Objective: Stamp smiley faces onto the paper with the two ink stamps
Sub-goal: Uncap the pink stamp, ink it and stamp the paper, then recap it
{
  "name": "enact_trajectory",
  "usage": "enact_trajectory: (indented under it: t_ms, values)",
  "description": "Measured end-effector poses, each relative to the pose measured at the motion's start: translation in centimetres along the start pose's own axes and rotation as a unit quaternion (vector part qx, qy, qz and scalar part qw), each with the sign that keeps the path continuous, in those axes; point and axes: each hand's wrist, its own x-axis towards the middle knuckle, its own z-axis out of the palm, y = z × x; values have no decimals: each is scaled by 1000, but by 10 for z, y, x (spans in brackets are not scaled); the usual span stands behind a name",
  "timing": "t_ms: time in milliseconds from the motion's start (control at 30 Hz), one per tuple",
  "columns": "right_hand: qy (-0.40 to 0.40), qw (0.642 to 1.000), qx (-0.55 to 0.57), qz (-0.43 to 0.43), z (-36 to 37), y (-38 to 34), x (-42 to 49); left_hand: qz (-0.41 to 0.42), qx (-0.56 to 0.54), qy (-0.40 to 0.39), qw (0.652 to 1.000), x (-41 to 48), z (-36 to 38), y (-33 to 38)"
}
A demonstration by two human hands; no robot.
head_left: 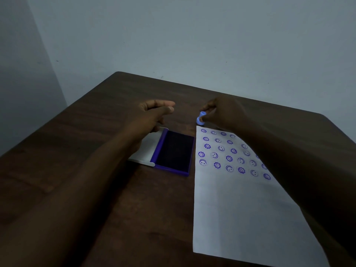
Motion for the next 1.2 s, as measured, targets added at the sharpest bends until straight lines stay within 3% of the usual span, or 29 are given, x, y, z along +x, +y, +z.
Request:
enact_trajectory:
  t_ms: [200, 367, 633, 767, 833, 933, 1100, 1200]
  values:
    - [1, 999, 41, 28, -7, 6, -1, -3, 1, -8, 1000, 0, 0, 0]
    - [47, 995, 49, 74, -36, 30, -2, -6, -3, -11, 1000, 0, 2, -1]
    - [-49, 992, 8, 113, -18, 57, -9, -17, -8, -45, 999, -2, 1, -3]
    - [10, 994, 84, 71, -27, 41, -18, -26, -29, -66, 997, -3, -1, -3]
    - [22, 977, 207, 52, -37, 15, -32, -27, -37, -92, 995, -4, -1, -3]
    - [-69, 922, 377, 60, -42, -22, -54, -21, -65, -141, 988, -7, 2, -2]
    - [-112, 849, 505, 108, -30, -42, -66, 12, -114, -146, 983, -13, 8, 0]
    - [-124, 833, 527, 112, -26, -40, -68, 16, -129, -137, 982, -12, 8, -1]
